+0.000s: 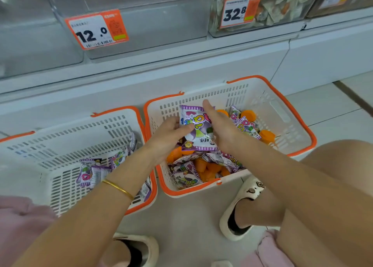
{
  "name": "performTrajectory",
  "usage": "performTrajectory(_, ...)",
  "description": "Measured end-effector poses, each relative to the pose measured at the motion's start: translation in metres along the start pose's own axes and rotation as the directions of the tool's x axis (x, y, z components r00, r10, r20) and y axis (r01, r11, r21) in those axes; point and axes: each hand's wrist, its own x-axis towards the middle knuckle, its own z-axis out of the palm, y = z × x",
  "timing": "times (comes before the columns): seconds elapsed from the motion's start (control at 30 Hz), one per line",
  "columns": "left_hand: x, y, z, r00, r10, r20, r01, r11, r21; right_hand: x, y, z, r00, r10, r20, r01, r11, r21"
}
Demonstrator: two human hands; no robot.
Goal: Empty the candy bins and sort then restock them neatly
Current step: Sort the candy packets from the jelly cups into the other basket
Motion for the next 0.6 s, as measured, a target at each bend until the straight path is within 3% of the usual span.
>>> performTrajectory(0.07, 0.0, 0.0, -0.001, 0.999, 0.05, 0.001, -0.05, 0.996, 0.068, -0.011, 0.001, -0.012, 0.98, 0.06, 0.19, -0.057, 0.998, -0.024)
performTrajectory(0.13, 0.002, -0.004, 0.0, 0.994, 0.103, 0.02, -0.105, 0.979, 0.173, -0.015, 0.008, -0.022, 0.965, 0.049, 0.258, -0.043, 0.999, -0.028)
performTrajectory(0.2, 0.005, -0.013, -0.002, 0.994, 0.101, 0.05, -0.11, 0.966, 0.235, -0.01, 0.017, -0.031, 0.971, 0.06, 0.232, -0.056, 0.998, -0.024)
performTrajectory(0.27, 0.007, -0.027, -0.008, 0.992, 0.111, 0.058, -0.125, 0.894, 0.429, -0.002, 0.024, -0.043, 0.991, 0.086, 0.098, -0.082, 0.996, -0.042)
performTrajectory(0.33, 0.01, -0.049, -0.015, 0.986, 0.111, 0.125, -0.167, 0.704, 0.691, 0.008, 0.029, -0.058, 0.995, 0.081, -0.053, -0.084, 0.994, -0.066)
performTrajectory(0.4, 0.012, -0.07, -0.016, 0.966, 0.018, 0.257, -0.228, 0.523, 0.821, 0.016, 0.034, -0.07, 0.99, 0.075, -0.121, -0.08, 0.996, -0.04)
performTrajectory(0.53, 0.024, -0.097, -0.004, 0.919, -0.058, 0.391, -0.38, 0.137, 0.915, 0.03, 0.036, -0.082, 0.988, 0.076, -0.138, -0.074, 0.997, 0.016)
performTrajectory(0.6, 0.03, -0.104, 0.0, 0.909, -0.085, 0.408, -0.41, -0.004, 0.912, 0.032, 0.038, -0.082, 0.989, 0.078, -0.123, -0.076, 0.997, 0.023)
